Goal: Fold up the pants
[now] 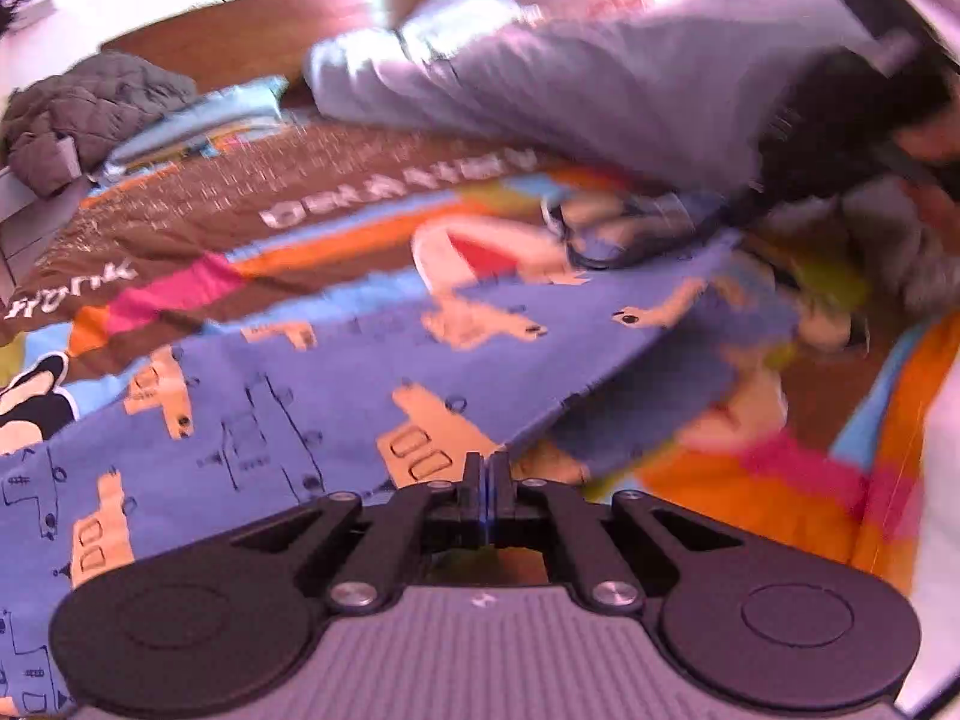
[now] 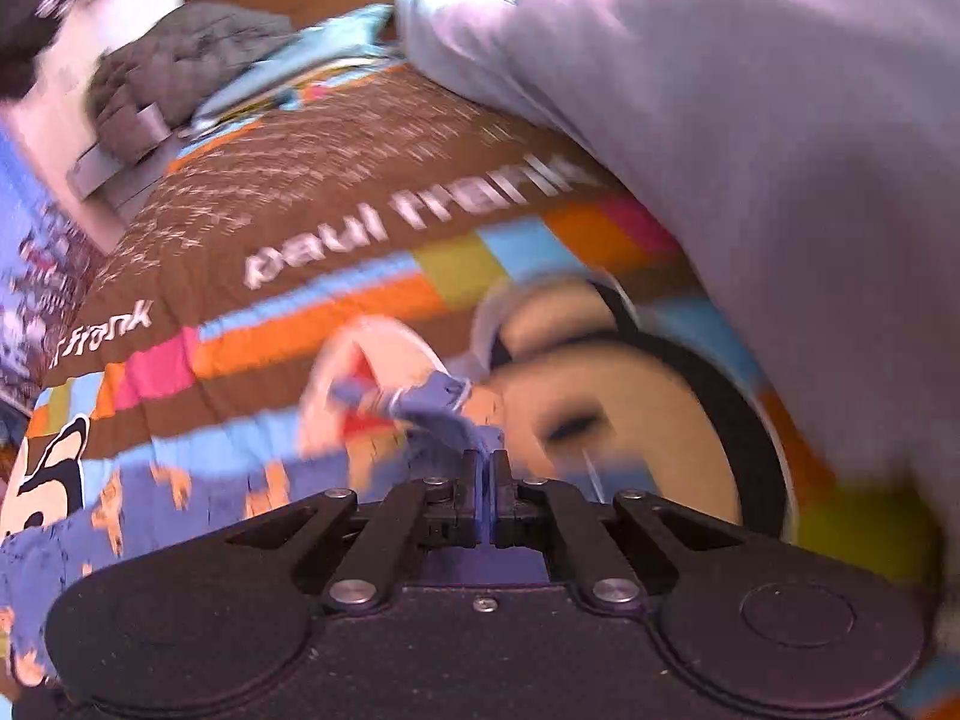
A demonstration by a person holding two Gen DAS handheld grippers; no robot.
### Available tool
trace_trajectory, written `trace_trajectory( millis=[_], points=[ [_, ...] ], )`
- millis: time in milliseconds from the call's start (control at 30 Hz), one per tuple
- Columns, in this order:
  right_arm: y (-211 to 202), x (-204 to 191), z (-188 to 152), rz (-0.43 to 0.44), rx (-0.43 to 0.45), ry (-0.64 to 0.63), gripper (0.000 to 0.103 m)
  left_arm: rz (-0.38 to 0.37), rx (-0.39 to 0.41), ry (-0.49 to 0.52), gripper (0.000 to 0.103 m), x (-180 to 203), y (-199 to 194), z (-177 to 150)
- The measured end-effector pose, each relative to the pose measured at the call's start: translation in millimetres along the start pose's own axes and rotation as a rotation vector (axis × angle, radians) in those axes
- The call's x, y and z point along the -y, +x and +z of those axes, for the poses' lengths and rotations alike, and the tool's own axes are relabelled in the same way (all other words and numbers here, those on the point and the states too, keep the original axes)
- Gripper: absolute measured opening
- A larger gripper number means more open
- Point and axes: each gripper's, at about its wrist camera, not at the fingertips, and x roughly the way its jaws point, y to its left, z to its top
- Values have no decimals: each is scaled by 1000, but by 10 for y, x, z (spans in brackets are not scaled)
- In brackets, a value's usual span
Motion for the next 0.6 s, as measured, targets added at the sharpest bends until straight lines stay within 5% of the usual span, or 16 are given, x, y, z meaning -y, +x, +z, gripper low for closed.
trace_trajectory(
  millis=[233,467,600],
  points=[
    [164,391,-900,-49,-26,-2,9,74,-43,109,0,230,50,-51],
    [-33,-101,-1093,-121,185,-463,52,147,-40,209,0,394,79,-72],
    [126,-442,-1088,-105,190,-668,40,160,-36,224,0,415,68,-77]
  ],
)
